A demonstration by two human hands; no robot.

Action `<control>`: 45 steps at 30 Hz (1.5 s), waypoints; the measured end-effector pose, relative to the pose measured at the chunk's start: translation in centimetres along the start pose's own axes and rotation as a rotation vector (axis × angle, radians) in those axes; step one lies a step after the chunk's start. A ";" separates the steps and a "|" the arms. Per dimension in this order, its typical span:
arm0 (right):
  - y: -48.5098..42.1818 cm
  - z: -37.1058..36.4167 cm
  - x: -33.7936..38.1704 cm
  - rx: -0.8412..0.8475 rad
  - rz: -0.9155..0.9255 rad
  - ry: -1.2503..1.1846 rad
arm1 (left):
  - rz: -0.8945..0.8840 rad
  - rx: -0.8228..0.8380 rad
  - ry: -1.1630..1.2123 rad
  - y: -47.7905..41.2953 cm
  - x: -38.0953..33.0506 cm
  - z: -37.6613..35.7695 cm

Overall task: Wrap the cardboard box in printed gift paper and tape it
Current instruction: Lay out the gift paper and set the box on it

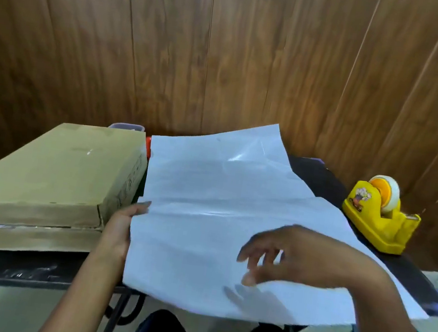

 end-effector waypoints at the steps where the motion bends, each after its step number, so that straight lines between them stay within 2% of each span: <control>1: -0.7 0.3 -0.8 -0.004 0.006 -0.001 | 0.037 -0.003 -0.048 -0.4 0.5 0.8; 7: -9.9 1.1 -11.3 -0.231 -0.140 0.195 | 0.047 -0.172 -0.267 -2.1 1.6 2.8; 9: -11.2 -0.5 -14.3 -0.246 -0.236 0.198 | -0.009 -0.179 -0.315 -3.0 1.9 2.7; 11: -11.8 -2.7 -16.0 -0.242 -0.313 0.163 | -0.103 -0.240 -0.477 -3.2 2.0 2.4; 13: -12.0 -4.6 -16.6 -0.281 -0.386 0.165 | -0.259 -0.361 -0.983 -2.9 2.1 1.5; 15: -12.0 -6.1 -16.2 -0.379 -0.439 0.207 | -0.382 -0.376 -1.560 -2.5 2.9 0.0; 16: -12.1 -7.0 -15.8 -0.416 -0.457 0.209 | -0.418 -0.326 -1.741 -2.6 3.6 -0.8; 18: -12.3 -8.4 -14.7 -0.441 -0.481 0.219 | -0.424 -0.186 -1.910 -3.2 5.1 -2.1; 20: -12.6 -9.2 -14.0 -0.425 -0.501 0.233 | -0.389 -0.088 -1.946 -4.5 6.4 -2.3; 22: -12.7 -9.4 -13.8 -0.406 -0.505 0.223 | -0.367 -0.057 -1.950 -5.4 7.2 -1.8; 30: -12.9 -8.6 -14.4 -0.349 -0.467 0.199 | -0.389 -0.099 -1.957 -5.5 8.1 -1.7; 32: -12.9 -8.0 -13.9 -0.373 -0.458 0.151 | -0.378 -0.084 -1.950 -5.4 7.7 -2.0; 34: -13.3 -7.1 -12.6 -0.465 -0.406 0.089 | -0.450 -0.083 -1.916 -5.0 6.4 -2.5; 36: -14.4 -6.1 -10.2 -0.622 -0.271 -0.065 | -0.615 -0.100 -1.796 -4.4 3.9 -2.8; 38: -15.7 -5.3 -7.1 -0.724 -0.168 -0.429 | -0.744 -0.122 -1.608 -3.7 0.9 -3.0; 40: -17.1 -4.9 -3.3 -0.676 -0.128 -0.827 | -0.864 -0.166 -1.475 -2.7 -2.4 -2.5; 41: -18.1 -4.9 -1.3 -0.615 -0.111 -0.951 | -0.924 -0.215 -1.440 -2.2 -4.2 -2.0; 45: -21.3 -5.6 4.3 -0.456 -0.118 -1.063 | -1.085 -0.390 -1.360 -0.6 -10.1 0.9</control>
Point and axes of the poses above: each hand's wrist, its own y-axis away from the middle knuckle, its own z-axis out of the back of the hand, x = y × z, the point moved 2 cm from there along -y, towards the middle knuckle, and after that the axes turned 6 degrees about -x, right-handed, at the moved point
